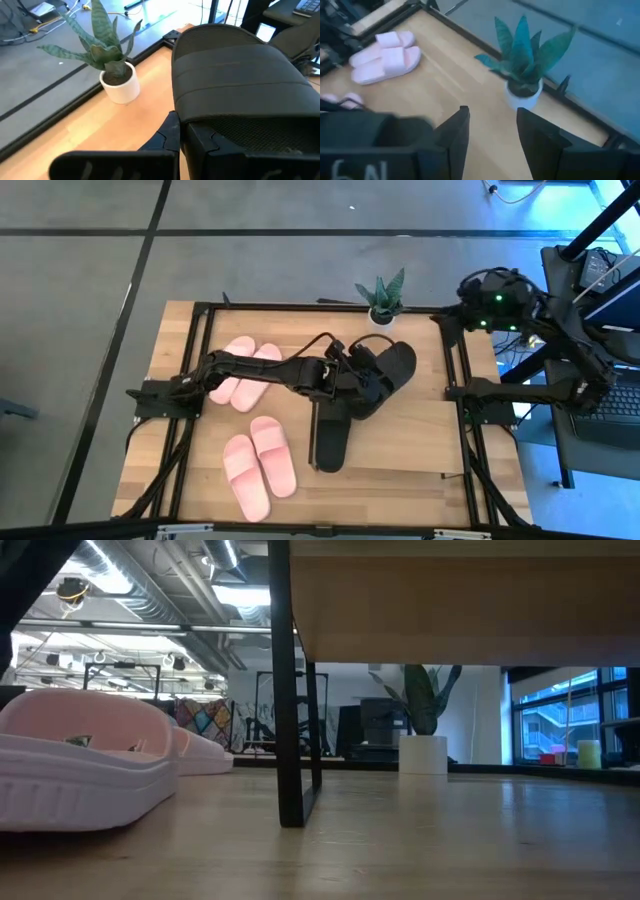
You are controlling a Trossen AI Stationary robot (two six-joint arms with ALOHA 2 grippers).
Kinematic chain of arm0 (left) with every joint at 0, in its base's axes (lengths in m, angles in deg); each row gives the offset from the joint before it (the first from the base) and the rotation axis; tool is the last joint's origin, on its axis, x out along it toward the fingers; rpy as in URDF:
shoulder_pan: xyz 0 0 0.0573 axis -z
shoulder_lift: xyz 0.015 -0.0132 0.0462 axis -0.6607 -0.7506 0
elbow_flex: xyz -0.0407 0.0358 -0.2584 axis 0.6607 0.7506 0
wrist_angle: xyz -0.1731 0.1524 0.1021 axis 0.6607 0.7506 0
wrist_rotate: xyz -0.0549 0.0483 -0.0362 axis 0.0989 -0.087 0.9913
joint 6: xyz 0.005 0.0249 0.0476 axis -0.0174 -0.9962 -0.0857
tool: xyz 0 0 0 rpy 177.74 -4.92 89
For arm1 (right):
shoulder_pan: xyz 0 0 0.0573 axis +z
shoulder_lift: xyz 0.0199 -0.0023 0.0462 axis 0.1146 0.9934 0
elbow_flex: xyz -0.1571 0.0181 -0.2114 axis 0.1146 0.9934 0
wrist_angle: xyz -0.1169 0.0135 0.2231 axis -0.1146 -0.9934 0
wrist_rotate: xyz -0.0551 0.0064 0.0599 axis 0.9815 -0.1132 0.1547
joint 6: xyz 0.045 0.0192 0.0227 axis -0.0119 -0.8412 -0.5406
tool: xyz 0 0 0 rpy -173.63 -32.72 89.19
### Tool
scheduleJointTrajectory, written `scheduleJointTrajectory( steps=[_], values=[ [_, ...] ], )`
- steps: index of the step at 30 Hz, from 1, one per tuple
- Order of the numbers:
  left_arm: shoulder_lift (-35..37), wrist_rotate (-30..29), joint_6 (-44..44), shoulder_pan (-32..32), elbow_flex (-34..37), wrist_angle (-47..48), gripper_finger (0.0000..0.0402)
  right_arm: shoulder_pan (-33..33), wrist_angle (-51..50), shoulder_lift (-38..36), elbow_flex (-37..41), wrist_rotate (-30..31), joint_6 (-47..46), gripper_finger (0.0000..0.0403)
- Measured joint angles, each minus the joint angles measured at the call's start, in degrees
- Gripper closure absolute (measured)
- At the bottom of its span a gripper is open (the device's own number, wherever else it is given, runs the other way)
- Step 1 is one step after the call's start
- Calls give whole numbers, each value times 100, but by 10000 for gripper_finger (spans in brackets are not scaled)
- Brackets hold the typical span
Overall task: Pick and place slides into the shelf
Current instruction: Put the black slipper onto the shelf
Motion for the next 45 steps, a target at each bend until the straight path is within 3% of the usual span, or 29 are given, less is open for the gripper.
scheduleJointTrajectory(
  steps=[12,25,34,40,42,45],
  values=[
    [13,197,-840,-126,-76,-299,401,2,-649,229,-215,-1420,-498,237],
    [11,214,-1097,-124,-76,-306,401,0,-977,945,-208,-1217,103,230],
    [13,228,-1247,-124,-76,-304,401,0,-1185,1252,-204,-767,142,142],
    [12,226,-1369,-124,-76,-302,401,0,-1191,1064,-256,-221,-145,117],
    [13,222,-1371,-124,-76,-302,401,-89,-1188,1029,-256,-626,-296,116],
    [13,151,-1378,-124,-76,-302,401,-381,-1066,919,-254,-1863,-299,116]
  ],
)
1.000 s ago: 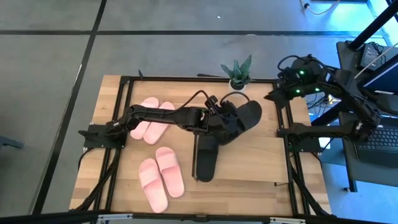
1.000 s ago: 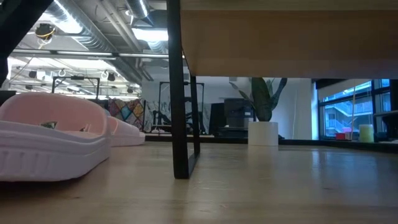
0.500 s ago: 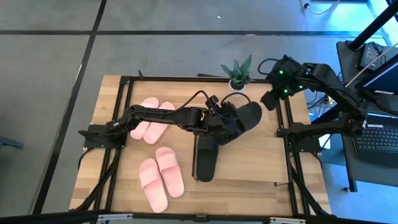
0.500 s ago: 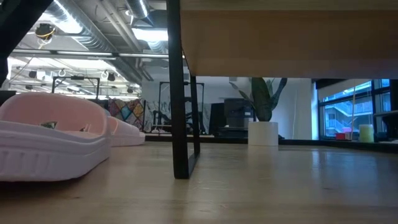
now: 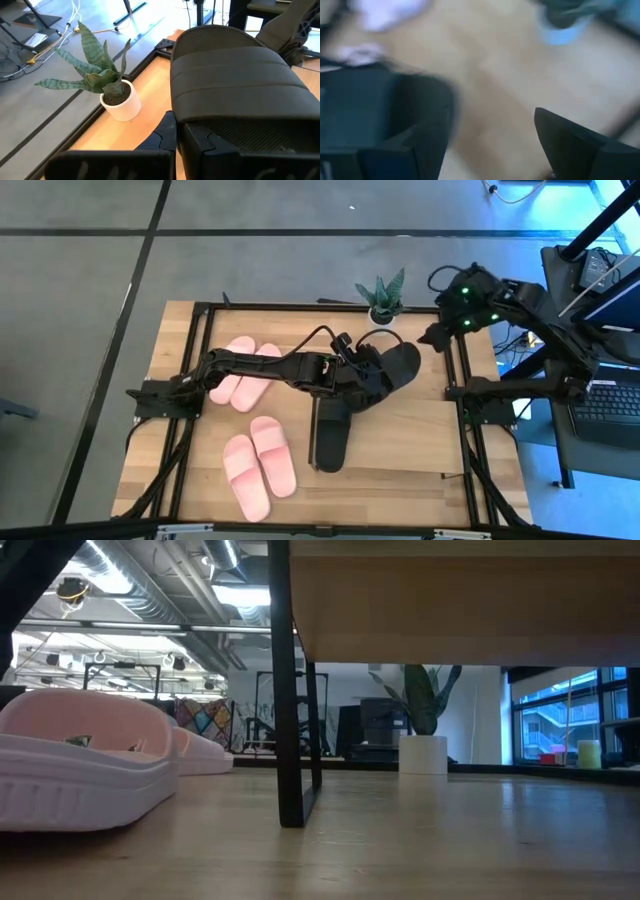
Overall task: Pick and place slides into the shelf
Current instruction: Put the black slipper onto the shelf
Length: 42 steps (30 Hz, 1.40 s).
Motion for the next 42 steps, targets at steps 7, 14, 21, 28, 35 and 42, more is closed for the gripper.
scheduleJointTrajectory(
  steps=[7,14,21,28,35,42],
  values=[
    [-2,-10,-2,2,0,0,401,-617,310,-89,27,-973,125,116],
    [-2,-50,0,31,0,0,401,-1074,578,-84,682,-2289,356,116],
    [-2,-181,2,54,0,0,401,-1129,737,-88,1263,-2586,505,116],
    [-2,-238,2,52,0,0,401,-1129,1110,-106,1519,-3106,721,116],
    [-2,-338,11,52,0,0,401,-1129,1118,-121,1519,-3043,870,116],
    [-2,-339,15,48,0,0,401,-1129,1125,-121,1519,-3044,995,116]
  ],
)
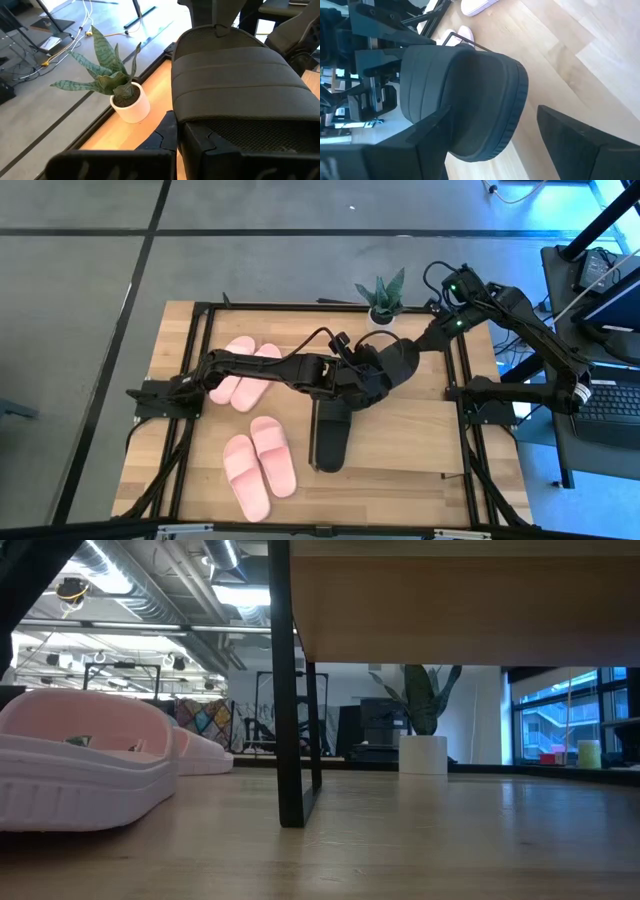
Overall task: Pick and place slides into the shelf
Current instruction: Put the black slipper onto the shelf
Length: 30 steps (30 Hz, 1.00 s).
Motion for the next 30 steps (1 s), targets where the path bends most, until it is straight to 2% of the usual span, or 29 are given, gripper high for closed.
scheduleJointTrajectory(
  steps=[16,19,23,30],
  values=[
    [-2,1,17,0,0,-2,401,45,-17,0,0,2,-58,116],
    [-2,1,17,0,0,-2,401,88,-29,2,0,91,-266,126],
    [-2,0,16,0,0,-14,401,94,-55,2,0,92,-289,172],
    [-2,-1,-4,4,0,-61,401,94,-53,2,0,119,-180,304]
  ],
)
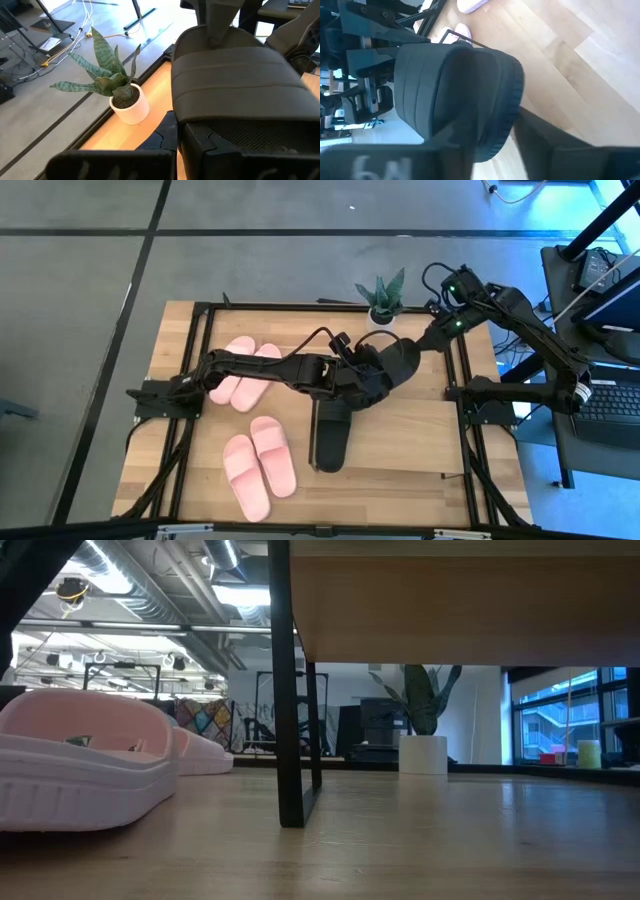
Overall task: Pick and place slides into the shelf
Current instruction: Put the black slipper onto the shelf
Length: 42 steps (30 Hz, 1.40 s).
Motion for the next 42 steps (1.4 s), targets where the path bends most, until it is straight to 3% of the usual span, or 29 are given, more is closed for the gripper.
scheduleJointTrajectory(
  steps=[4,14,18,22,26,32,36,42],
  values=[
    [0,2,-4,2,0,-9,389,-2,10,2,0,32,199,367],
    [0,4,-433,49,0,-181,341,0,4,2,0,-9,212,367],
    [0,90,-420,37,0,-208,297,-1,3,2,0,-12,214,367],
    [43,914,-413,37,0,-77,239,2,-1,2,0,-39,217,368],
    [270,1449,-406,77,4,377,210,0,-35,2,-2,-165,214,368],
    [816,1447,-416,147,0,1239,204,1,-124,2,-2,-1119,244,368],
    [1190,1593,-847,147,0,1709,204,131,-458,40,-7,-1263,733,370],
    [1691,2981,-1419,-171,0,1932,204,669,-325,347,-7,-1242,1127,370]
  ],
)
